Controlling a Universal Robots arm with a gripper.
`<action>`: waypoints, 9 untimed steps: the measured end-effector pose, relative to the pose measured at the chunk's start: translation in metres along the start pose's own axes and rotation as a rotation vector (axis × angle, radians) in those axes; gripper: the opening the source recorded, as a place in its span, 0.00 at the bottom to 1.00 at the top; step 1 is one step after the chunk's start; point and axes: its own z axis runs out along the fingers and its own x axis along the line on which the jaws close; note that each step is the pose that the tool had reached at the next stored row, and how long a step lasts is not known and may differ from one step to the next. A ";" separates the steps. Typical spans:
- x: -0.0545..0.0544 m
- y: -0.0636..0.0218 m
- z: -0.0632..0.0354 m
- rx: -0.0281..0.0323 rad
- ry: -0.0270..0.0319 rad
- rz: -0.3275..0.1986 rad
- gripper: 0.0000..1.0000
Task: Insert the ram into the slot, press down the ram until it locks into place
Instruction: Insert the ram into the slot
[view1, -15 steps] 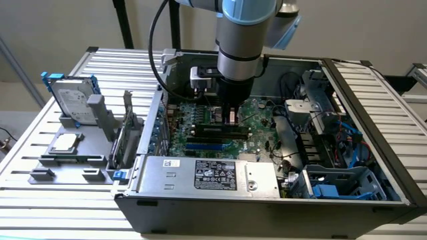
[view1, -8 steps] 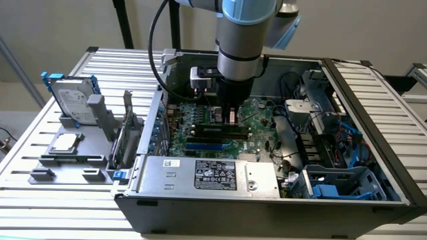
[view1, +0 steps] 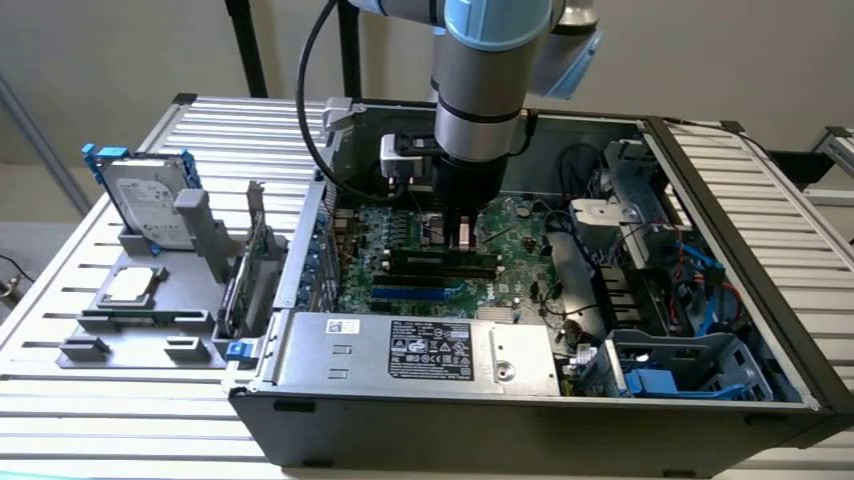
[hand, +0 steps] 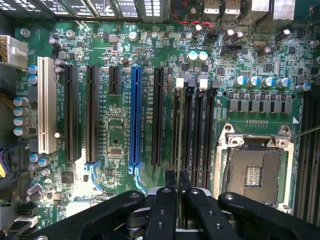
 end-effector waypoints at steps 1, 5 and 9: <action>0.000 0.0000 0.0001 0.0000 0.0001 0.000 0.13; 0.000 0.0000 0.0011 0.0000 0.0004 0.000 0.13; 0.000 0.0000 0.0018 0.0000 0.0003 0.000 0.13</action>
